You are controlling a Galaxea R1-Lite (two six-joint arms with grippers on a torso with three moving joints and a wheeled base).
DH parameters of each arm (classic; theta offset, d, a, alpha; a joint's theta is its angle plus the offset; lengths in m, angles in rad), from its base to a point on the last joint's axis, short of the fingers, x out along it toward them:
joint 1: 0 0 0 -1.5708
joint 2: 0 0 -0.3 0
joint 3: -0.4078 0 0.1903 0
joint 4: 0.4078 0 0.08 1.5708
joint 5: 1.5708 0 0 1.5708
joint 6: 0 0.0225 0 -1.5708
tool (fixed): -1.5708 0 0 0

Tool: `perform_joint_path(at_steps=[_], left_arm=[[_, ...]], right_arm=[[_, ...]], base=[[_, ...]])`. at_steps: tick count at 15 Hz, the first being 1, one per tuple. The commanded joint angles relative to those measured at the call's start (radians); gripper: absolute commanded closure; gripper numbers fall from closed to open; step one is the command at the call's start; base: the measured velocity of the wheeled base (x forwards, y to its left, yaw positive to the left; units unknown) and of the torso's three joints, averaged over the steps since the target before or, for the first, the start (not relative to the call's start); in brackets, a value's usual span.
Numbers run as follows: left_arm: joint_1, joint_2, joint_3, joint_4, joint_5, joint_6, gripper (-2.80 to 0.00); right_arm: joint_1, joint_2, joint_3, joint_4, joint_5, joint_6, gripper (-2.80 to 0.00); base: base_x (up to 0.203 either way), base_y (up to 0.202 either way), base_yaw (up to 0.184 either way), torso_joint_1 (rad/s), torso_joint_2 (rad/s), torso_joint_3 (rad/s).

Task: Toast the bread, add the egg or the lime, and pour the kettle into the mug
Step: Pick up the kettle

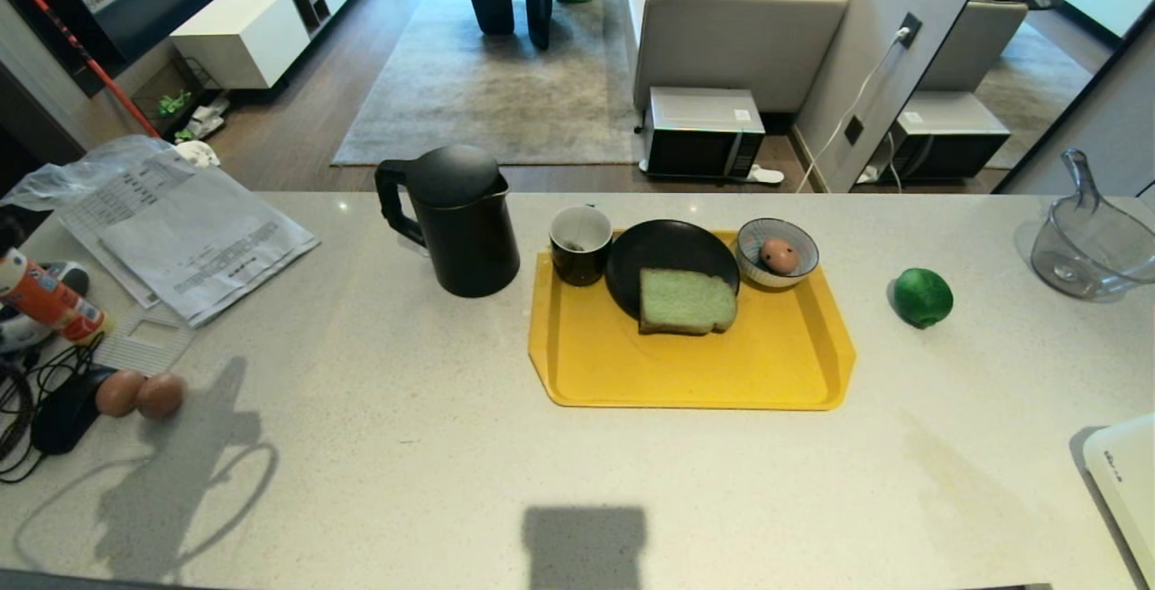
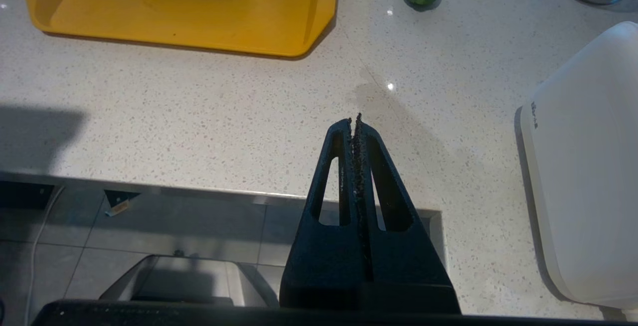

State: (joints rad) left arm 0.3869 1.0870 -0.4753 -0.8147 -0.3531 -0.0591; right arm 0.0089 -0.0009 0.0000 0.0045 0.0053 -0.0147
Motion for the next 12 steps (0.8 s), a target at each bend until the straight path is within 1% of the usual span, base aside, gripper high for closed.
perform_joint_path(at_steps=[1, 3, 4, 6, 7, 9, 12], left_arm=[[0.016, 0.049, 0.094, -0.082, -0.026, 0.0, 0.0], [0.017, 0.123, 0.148, -0.199, -0.031, 0.005, 0.0], [0.025, 0.17, 0.155, -0.243, -0.031, 0.005, 0.0], [0.063, 0.25, 0.158, -0.309, -0.032, 0.005, 0.0], [0.075, 0.272, 0.157, -0.332, -0.032, 0.01, 0.0], [0.076, 0.29, 0.153, -0.338, -0.035, 0.018, 0.0], [0.076, 0.33, 0.152, -0.345, -0.044, -0.007, 0.0]], right_arm=[[0.0, 0.001, 0.0, 0.0, 0.001, -0.001, 0.0], [0.0, 0.001, 0.0, 0.0, 0.001, -0.001, 0.0], [0.0, 0.001, 0.0, 0.0, 0.001, -0.001, 0.0], [0.0, 0.001, 0.0, 0.0, 0.001, -0.001, 0.0], [0.0, 0.001, 0.0, 0.0, 0.001, -0.001, 0.0], [0.0, 0.001, 0.0, 0.0, 0.001, -0.001, 0.0], [0.0, 0.001, 0.0, 0.0, 0.001, -0.001, 0.0]], base=[[0.0, 0.0, 0.0, 0.0, 0.0, 0.0], [0.0, 0.0, 0.0, 0.0, 0.0, 0.0], [0.0, 0.0, 0.0, 0.0, 0.0, 0.0], [0.0, 0.0, 0.0, 0.0, 0.0, 0.0], [0.0, 0.0, 0.0, 0.0, 0.0, 0.0], [0.0, 0.0, 0.0, 0.0, 0.0, 0.0], [0.0, 0.0, 0.0, 0.0, 0.0, 0.0]])
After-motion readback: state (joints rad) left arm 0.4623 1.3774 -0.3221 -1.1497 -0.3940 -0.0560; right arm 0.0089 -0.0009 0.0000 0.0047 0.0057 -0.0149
